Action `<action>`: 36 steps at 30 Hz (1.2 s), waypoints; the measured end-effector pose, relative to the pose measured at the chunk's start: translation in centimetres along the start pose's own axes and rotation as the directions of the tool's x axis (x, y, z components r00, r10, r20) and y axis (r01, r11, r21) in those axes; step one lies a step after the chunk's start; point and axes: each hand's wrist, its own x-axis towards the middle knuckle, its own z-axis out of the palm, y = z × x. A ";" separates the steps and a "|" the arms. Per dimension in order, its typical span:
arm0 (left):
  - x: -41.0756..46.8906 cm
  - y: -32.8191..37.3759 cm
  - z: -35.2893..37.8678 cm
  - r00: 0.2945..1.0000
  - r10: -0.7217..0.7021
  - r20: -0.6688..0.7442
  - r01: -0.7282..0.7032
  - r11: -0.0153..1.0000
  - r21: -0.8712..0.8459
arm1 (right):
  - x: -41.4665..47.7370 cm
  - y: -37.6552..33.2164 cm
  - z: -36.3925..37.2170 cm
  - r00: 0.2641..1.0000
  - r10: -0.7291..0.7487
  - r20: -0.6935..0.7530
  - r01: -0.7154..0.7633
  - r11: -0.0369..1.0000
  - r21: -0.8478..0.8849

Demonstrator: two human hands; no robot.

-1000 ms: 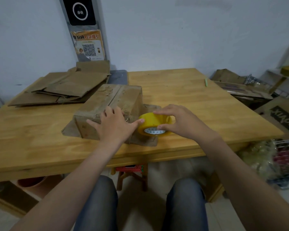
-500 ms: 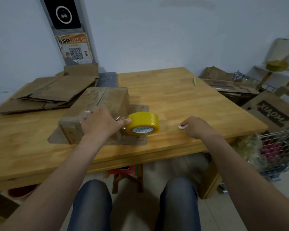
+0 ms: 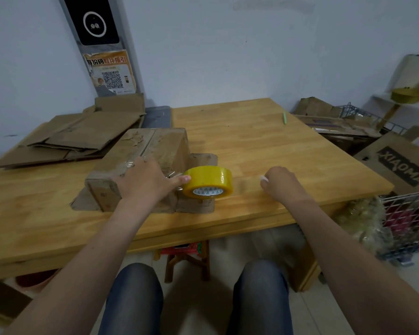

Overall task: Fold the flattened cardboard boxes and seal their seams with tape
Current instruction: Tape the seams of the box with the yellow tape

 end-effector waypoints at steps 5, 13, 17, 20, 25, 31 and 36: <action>-0.1 -0.1 0.2 1.000 0.008 -0.011 -0.008 1.000 -0.001 | -0.8 -1.6 -1.6 0.998 -0.067 -0.010 0.067 0.950 0.305; -0.4 1.0 0.2 0.999 -0.030 -0.011 0.029 0.994 -0.101 | -1.1 -8.6 -5.6 0.940 -0.321 -0.113 0.331 0.780 0.532; -0.4 1.2 0.5 0.999 -0.032 -0.035 0.029 0.996 -0.083 | 3.1 -13.4 -6.1 0.878 -0.474 -0.068 0.429 0.718 0.548; -0.3 0.9 1.0 0.998 -0.043 -0.040 0.039 0.994 -0.097 | 7.1 -18.0 -5.1 0.799 -0.600 -0.031 0.548 0.708 0.445; 0.4 1.0 0.7 0.993 -0.113 0.021 0.114 0.985 -0.128 | 13.1 -24.0 -2.4 0.724 -0.676 0.139 0.602 0.717 0.350; 1.4 1.2 -0.2 0.980 -0.160 0.116 0.179 0.967 -0.180 | 18.8 -25.3 -0.1 0.707 -0.658 0.258 0.589 0.750 0.301; 0.8 1.0 -0.2 0.987 -0.129 0.098 0.148 0.963 -0.223 | 18.3 -23.6 -0.2 0.710 -0.649 0.274 0.582 0.759 0.291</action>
